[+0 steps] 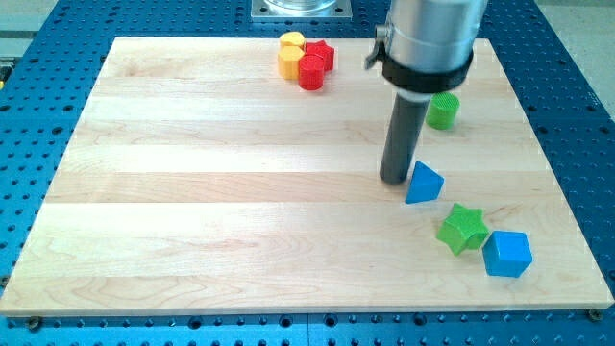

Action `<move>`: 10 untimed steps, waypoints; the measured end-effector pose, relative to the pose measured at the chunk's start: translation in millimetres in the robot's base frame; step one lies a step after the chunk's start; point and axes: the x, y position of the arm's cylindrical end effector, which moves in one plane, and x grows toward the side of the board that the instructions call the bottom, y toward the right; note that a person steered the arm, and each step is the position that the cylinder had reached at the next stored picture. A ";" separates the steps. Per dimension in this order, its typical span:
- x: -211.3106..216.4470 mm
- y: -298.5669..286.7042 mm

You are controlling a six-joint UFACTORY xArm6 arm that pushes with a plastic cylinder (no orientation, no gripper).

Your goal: Move green circle towards triangle

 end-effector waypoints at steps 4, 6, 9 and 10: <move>3.6 62.2; -59.4 68.2; -173.3 81.6; -100.5 82.5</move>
